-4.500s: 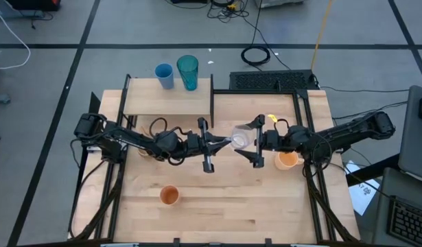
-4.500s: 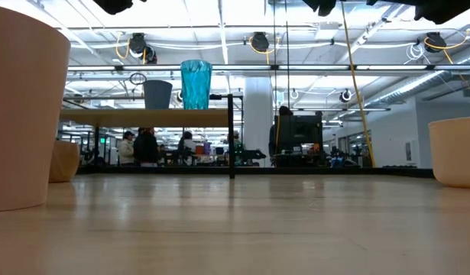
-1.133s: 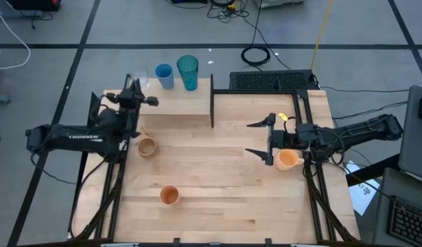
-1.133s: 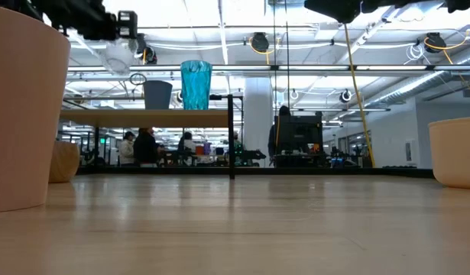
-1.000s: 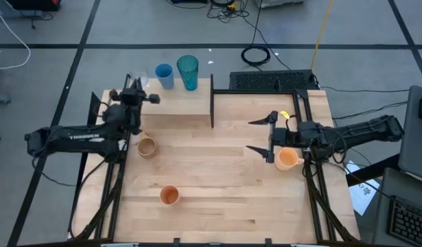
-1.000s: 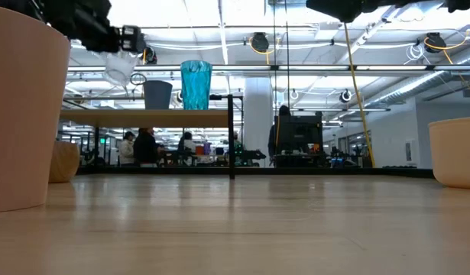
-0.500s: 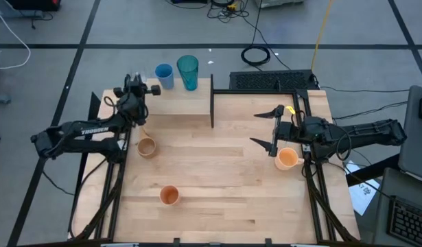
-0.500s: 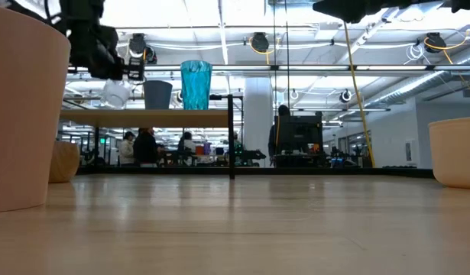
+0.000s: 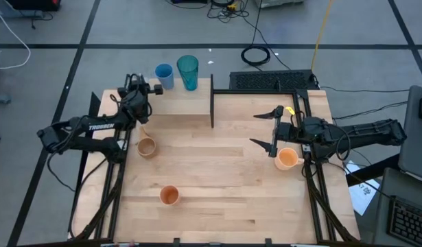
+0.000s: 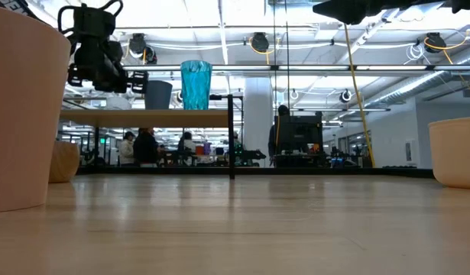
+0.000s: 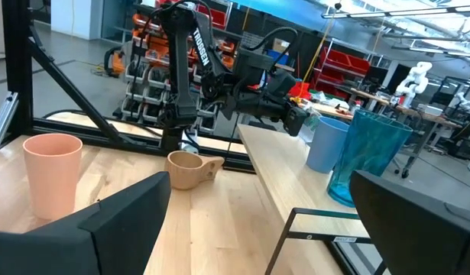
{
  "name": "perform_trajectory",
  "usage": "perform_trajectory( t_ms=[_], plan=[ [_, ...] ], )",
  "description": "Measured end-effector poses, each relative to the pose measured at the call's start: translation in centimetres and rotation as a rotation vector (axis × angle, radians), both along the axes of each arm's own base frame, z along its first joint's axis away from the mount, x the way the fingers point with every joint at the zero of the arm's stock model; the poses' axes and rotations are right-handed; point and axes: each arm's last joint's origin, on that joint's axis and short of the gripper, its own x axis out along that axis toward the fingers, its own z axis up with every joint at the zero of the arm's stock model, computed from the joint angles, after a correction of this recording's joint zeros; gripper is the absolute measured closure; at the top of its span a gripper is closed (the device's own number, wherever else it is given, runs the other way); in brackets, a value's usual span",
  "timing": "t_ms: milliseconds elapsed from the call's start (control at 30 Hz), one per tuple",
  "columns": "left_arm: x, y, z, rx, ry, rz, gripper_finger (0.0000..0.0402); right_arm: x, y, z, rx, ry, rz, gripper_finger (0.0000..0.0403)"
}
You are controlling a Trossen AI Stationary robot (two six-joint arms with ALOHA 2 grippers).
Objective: Stack small to large cups/mugs on shelf
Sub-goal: Put the transparent mug on the shelf
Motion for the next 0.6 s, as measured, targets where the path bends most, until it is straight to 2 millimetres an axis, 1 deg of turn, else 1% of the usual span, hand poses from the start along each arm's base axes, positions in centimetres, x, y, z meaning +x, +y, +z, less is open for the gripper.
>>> perform_trajectory(
  t_ms=[167,433,500,600],
  plan=[
    [0.0,0.01,-0.06,-0.004,-0.004,0.001,0.0358,0.0,0.0,0.0,0.0,0.0,0.0,0.0009],
    [0.01,0.0,-0.46,-0.034,0.029,0.006,0.0378,0.0,0.0,0.0,-0.004,0.0,0.0,0.0009],
    [0.07,-0.08,-0.49,-0.036,0.032,0.004,0.0377,0.0,0.0,0.01,-0.006,0.0,0.0,0.0009],
    [0.1,-0.13,-0.52,-0.039,0.035,0.004,0.0363,0.0,0.0,0.01,-0.007,0.0,0.0,0.0009]
  ],
)
